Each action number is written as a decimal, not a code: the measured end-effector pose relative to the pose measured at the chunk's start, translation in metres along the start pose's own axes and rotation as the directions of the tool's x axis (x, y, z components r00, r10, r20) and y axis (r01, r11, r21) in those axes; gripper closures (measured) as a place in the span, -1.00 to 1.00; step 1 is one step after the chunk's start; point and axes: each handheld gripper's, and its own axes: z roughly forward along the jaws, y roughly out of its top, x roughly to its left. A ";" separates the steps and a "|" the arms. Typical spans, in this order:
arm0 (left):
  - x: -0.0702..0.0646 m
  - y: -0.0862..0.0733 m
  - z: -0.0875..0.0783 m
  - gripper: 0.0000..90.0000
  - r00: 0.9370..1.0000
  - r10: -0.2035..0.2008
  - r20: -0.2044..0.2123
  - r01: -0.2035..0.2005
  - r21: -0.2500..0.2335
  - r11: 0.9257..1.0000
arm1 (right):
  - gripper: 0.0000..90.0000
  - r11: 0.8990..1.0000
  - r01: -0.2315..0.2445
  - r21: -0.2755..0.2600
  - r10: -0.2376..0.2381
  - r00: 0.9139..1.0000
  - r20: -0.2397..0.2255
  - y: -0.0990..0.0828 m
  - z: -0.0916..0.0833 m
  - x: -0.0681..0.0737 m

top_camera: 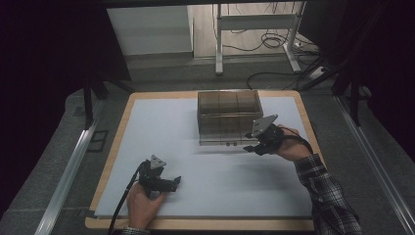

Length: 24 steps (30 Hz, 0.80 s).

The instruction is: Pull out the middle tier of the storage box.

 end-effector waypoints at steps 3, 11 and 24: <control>0.000 0.000 0.000 -1.00 1.000 0.000 0.000 0.000 0.000 1.000 | 0.08 1.000 -0.017 -0.007 0.017 1.000 0.012 -0.001 -0.002 0.002; 0.000 0.000 0.000 -1.00 1.000 0.000 0.000 0.000 0.000 1.000 | -0.03 0.996 -0.087 -0.021 0.088 0.995 0.047 -0.004 -0.007 0.012; 0.000 0.000 0.000 -1.00 1.000 0.001 -0.001 -0.001 0.000 1.000 | -0.24 0.982 -0.184 -0.052 0.187 0.980 0.071 -0.014 -0.005 0.028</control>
